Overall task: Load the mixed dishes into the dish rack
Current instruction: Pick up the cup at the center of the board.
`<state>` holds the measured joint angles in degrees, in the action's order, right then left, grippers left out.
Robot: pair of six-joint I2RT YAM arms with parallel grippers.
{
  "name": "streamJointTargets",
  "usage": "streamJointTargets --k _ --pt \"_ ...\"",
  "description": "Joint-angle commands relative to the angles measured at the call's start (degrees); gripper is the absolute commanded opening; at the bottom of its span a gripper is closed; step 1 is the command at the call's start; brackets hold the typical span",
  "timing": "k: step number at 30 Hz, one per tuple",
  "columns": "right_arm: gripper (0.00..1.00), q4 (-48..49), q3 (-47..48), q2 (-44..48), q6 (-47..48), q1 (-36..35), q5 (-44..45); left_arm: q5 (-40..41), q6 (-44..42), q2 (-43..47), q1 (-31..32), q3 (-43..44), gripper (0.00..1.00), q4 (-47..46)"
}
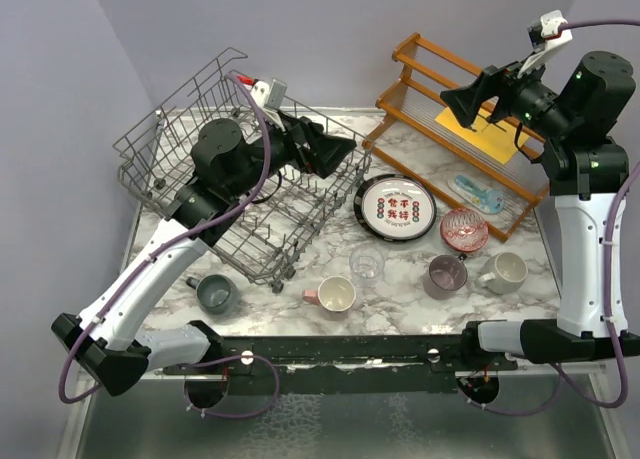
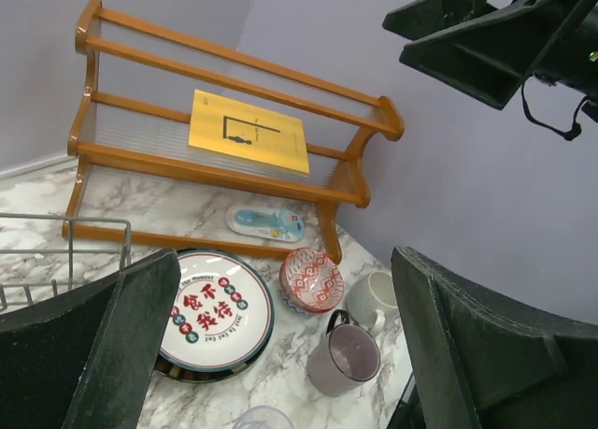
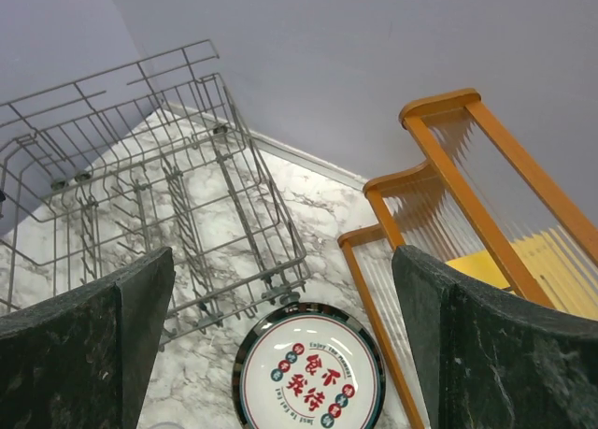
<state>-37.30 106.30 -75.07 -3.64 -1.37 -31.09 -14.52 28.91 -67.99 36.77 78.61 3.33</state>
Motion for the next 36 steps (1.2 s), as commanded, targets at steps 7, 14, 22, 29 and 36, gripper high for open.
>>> streamJointTargets --k 7,14,22,29,36 --pt "0.99 0.0 -2.8 3.9 0.7 0.7 -9.0 -2.9 3.7 3.4 0.6 -9.8 0.99 -11.3" --pt "0.99 -0.4 -13.7 6.3 16.4 0.8 -30.7 -5.7 2.9 5.6 0.7 -16.3 0.99 -13.8" --pt "0.99 2.2 -28.8 9.2 17.9 0.8 -39.7 -11.7 3.5 8.3 0.9 -21.2 0.98 -15.8" --pt "0.99 -7.4 -32.4 9.4 37.2 0.8 -47.2 -9.4 5.4 8.8 0.9 -24.5 0.97 -16.3" --pt "0.99 -15.6 -36.1 8.4 53.2 0.8 -39.2 -4.2 8.9 10.0 0.9 -28.1 0.98 -20.1"
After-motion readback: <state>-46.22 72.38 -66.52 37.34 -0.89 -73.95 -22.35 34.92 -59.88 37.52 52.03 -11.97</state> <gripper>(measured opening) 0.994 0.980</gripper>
